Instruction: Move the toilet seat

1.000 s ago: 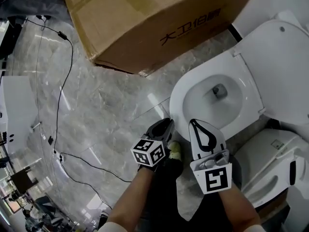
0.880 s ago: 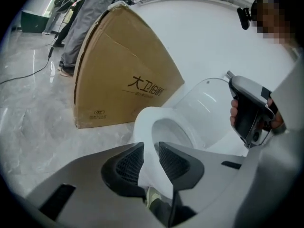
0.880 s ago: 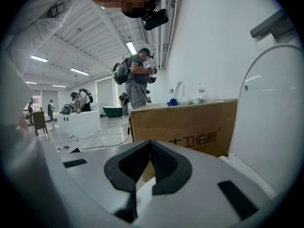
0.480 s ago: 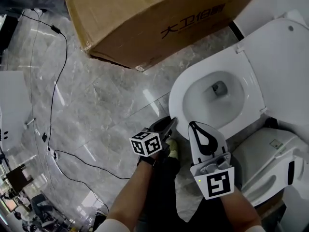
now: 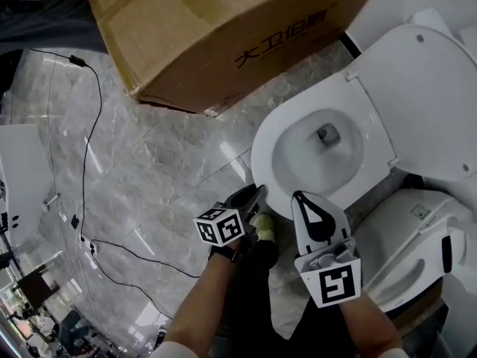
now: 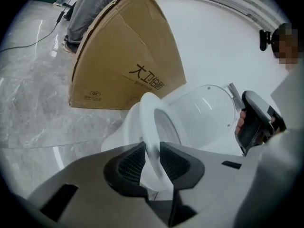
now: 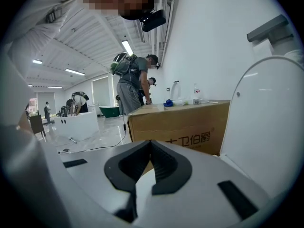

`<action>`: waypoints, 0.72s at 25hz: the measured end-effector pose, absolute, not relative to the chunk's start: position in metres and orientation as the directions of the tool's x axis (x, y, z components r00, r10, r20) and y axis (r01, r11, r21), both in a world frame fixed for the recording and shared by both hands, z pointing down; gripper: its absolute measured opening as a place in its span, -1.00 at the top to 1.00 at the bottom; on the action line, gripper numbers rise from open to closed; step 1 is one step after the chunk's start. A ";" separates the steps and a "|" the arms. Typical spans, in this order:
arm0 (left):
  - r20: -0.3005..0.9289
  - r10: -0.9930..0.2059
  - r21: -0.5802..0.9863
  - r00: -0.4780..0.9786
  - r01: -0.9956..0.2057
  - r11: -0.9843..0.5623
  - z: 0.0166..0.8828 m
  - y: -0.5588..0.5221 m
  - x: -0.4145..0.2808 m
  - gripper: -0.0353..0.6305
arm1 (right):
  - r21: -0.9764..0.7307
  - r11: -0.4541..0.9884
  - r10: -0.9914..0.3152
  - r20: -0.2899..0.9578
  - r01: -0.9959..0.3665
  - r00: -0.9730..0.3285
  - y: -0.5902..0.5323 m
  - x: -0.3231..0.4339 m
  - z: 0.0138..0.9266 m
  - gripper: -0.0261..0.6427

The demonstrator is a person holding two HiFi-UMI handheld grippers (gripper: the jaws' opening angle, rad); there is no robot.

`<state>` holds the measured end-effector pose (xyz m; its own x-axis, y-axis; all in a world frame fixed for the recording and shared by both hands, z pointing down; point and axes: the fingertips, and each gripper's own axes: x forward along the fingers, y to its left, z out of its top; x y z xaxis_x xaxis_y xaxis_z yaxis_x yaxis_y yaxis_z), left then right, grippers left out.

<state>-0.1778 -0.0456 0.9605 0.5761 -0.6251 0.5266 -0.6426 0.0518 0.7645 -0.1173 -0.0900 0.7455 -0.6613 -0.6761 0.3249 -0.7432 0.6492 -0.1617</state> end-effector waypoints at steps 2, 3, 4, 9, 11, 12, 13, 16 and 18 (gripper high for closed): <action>0.533 -0.611 0.754 0.584 -0.656 0.031 0.943 -0.047 -0.177 0.59 | -0.163 0.639 -0.688 0.317 -0.752 -0.653 -0.089 -0.114 0.727 0.88; 0.537 -0.604 0.749 0.589 -0.663 0.020 0.933 -0.048 -0.176 0.59 | -0.163 0.633 -0.695 0.312 -0.757 -0.649 -0.089 -0.112 0.716 0.88; 0.541 -0.597 0.744 0.593 -0.668 0.011 0.922 -0.048 -0.176 0.59 | -0.163 0.629 -0.700 0.307 -0.760 -0.645 -0.089 -0.109 0.704 0.88; 0.525 -0.588 0.737 0.616 -0.674 -0.048 0.851 -0.053 -0.164 0.59 | -0.155 0.603 -0.730 0.288 -0.782 -0.620 -0.089 -0.089 0.641 0.88; 0.508 -0.575 0.733 0.641 -0.673 -0.103 0.822 -0.066 -0.155 0.59 | -0.143 0.581 -0.756 0.271 -0.802 -0.596 -0.094 -0.077 0.616 0.88; 0.502 -0.568 0.731 0.653 -0.671 -0.126 0.808 -0.071 -0.149 0.59 | -0.137 0.571 -0.766 0.263 -0.809 -0.586 -0.095 -0.070 0.604 0.88; 0.497 -0.560 0.728 0.663 -0.669 -0.147 0.793 -0.075 -0.143 0.59 | -0.131 0.564 -0.775 0.256 -0.815 -0.578 -0.095 -0.064 0.590 0.88; 0.490 -0.538 0.720 0.686 -0.666 -0.194 0.751 -0.086 -0.125 0.58 | -0.120 0.549 -0.793 0.240 -0.827 -0.561 -0.095 -0.045 0.554 0.88; 0.489 -0.526 0.713 0.696 -0.666 -0.219 0.729 -0.096 -0.113 0.57 | -0.116 0.532 -0.807 0.232 -0.839 -0.544 -0.097 -0.031 0.534 0.88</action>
